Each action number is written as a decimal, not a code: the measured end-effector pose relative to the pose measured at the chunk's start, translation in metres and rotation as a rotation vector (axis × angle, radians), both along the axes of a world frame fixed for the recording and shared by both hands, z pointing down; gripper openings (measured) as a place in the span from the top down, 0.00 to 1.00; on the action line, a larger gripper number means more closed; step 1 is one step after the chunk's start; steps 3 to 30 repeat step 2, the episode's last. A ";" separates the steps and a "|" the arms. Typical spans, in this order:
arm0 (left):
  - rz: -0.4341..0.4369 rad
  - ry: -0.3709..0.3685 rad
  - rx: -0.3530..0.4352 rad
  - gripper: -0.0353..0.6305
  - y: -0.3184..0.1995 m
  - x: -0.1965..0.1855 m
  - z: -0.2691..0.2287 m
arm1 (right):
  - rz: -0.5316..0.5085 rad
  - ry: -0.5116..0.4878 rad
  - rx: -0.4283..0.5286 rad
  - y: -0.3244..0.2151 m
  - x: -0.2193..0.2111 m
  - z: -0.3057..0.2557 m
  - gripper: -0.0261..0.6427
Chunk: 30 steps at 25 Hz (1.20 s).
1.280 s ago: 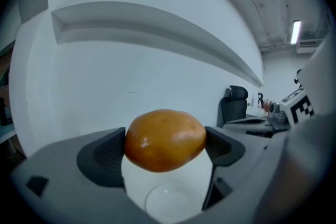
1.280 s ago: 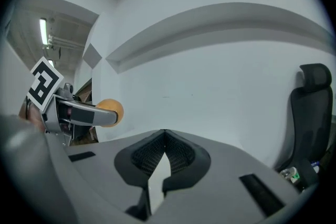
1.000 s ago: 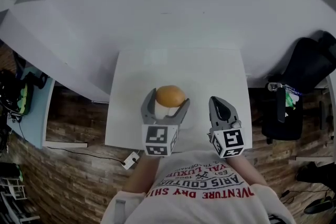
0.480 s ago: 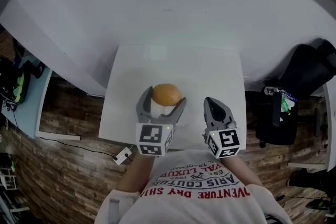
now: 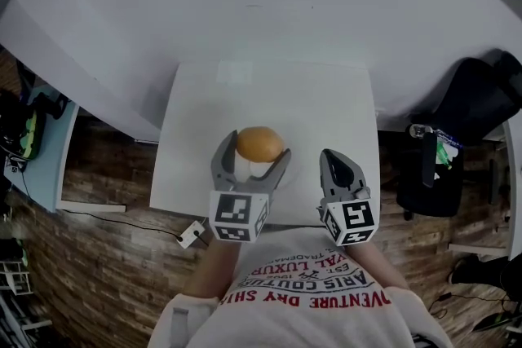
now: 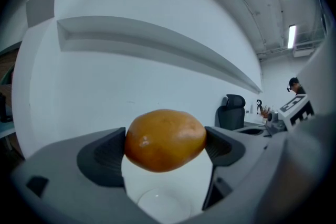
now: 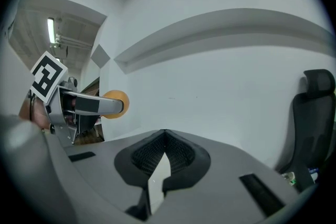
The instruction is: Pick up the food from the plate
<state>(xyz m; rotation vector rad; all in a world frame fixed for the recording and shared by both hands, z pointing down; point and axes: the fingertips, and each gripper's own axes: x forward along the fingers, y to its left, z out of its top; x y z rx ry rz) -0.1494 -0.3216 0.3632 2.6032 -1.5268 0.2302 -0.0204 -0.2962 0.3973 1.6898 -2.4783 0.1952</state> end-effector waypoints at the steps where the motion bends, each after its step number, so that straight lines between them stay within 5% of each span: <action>1: 0.000 0.000 0.000 0.26 0.000 0.002 0.001 | 0.002 0.001 -0.001 0.001 0.003 0.000 0.94; 30: 0.001 0.000 -0.001 0.26 0.001 0.005 0.002 | 0.004 0.001 -0.002 0.001 0.006 0.001 0.94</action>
